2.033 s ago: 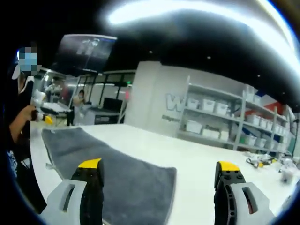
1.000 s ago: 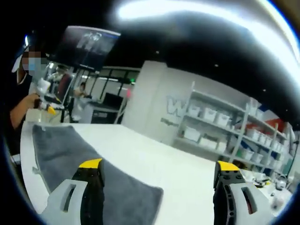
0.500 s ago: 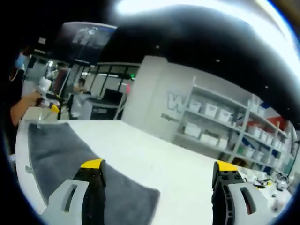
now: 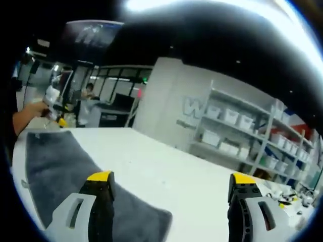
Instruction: Open the folded towel by lifting each exposed corner and separating the folded layers until the towel lies flat within the target outline without major curled edges
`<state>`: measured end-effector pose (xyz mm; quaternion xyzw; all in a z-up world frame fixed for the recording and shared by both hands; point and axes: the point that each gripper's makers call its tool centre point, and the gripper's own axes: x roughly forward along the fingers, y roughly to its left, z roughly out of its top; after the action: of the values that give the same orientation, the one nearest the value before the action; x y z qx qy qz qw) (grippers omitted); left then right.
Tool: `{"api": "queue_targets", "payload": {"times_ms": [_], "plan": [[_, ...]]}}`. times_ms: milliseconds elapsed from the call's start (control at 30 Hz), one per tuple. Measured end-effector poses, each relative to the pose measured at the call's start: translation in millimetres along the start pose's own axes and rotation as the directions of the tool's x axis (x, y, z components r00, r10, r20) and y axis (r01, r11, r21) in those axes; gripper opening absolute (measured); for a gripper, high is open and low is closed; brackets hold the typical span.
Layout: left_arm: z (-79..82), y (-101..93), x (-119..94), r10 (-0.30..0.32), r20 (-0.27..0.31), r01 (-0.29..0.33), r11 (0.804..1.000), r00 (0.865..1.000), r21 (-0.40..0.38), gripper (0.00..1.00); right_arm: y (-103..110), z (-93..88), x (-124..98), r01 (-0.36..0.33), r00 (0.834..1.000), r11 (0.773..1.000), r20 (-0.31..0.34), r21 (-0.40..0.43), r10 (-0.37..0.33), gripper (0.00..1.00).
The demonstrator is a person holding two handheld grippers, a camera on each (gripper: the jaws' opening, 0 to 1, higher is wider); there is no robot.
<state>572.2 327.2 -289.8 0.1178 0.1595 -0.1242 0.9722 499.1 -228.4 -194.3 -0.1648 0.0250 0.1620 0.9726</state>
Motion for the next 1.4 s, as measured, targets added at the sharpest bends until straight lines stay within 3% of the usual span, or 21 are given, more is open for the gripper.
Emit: {"api": "queue_targets", "payload": {"times_ms": [233, 500, 633, 800, 900, 933, 967, 1033, 1100, 1200, 1267, 1400], "plan": [[-24.5, 18.7, 30.2, 0.064, -0.093, -0.061, 0.997, 0.994, 0.038, 0.94, -4.9, -14.3, 14.7, -0.013, 1.000, 1.000, -0.027, 0.014, 0.013, 0.92], [-48.5, 20.5, 52.4, 0.062, -0.133, -0.062, 0.998, 0.989, 0.000, 0.91, -6.2, -30.0, 28.5, -0.010, 0.999, 1.000, -0.047, 0.023, 0.011, 0.90], [-58.6, 31.7, 56.0, 0.104, -0.161, -0.100, 0.995, 0.981, 0.030, 0.89, -6.7, -42.6, 34.9, -0.008, 0.997, 1.000, -0.072, 0.027, 0.010, 0.89], [-71.9, 36.9, 61.2, 0.105, -0.166, -0.101, 0.994, 0.981, 0.027, 0.86, -11.2, -58.2, 44.4, -0.001, 0.996, 0.999, -0.092, 0.040, 0.005, 0.87], [-75.7, 34.7, 66.1, 0.072, -0.158, -0.080, 0.995, 0.985, -0.051, 0.82, -8.7, -69.4, 50.8, -0.003, 0.994, 0.999, -0.105, 0.053, 0.008, 0.83], [-72.5, 33.9, 69.6, 0.043, -0.123, -0.062, 0.986, 0.991, -0.154, 0.83, -7.2, -72.5, 52.5, -0.004, 0.994, 0.998, -0.109, 0.055, 0.010, 0.82], [-73.4, 37.7, 70.2, 0.050, -0.119, -0.074, 0.977, 0.992, -0.201, 0.82, -6.0, -77.5, 55.5, -0.006, 0.993, 0.998, -0.117, 0.056, 0.013, 0.82], [-76.7, 53.6, 73.1, 0.082, -0.129, -0.101, 0.983, 0.988, -0.154, 0.79, -4.6, -86.2, 60.7, -0.001, 0.991, 0.998, -0.131, 0.066, 0.010, 0.83], [-89.5, 56.3, 69.8, 0.104, -0.191, -0.122, 0.989, 0.976, -0.084, 0.75, -0.6, -95.1, 66.4, -0.014, 0.990, 0.997, -0.139, 0.072, 0.024, 0.79], [-94.2, 62.8, 68.5, 0.149, -0.208, -0.162, 0.986, 0.967, -0.044, 0.69, -1.4, -110.7, 74.9, -0.014, 0.984, 0.996, -0.174, 0.083, 0.029, 0.74], [-94.0, 63.2, 67.1, 0.173, -0.194, -0.185, 0.982, 0.966, -0.046, 0.60, -3.4, -117.4, 79.4, -0.011, 0.982, 0.996, -0.185, 0.085, 0.027, 0.72], [-109.3, 44.7, 49.5, 0.180, -0.202, -0.198, 0.977, 0.963, -0.074, 0.50, -0.5, -120.2, 81.9, -0.020, 0.982, 0.995, -0.183, 0.103, 0.039, 0.65]]}}
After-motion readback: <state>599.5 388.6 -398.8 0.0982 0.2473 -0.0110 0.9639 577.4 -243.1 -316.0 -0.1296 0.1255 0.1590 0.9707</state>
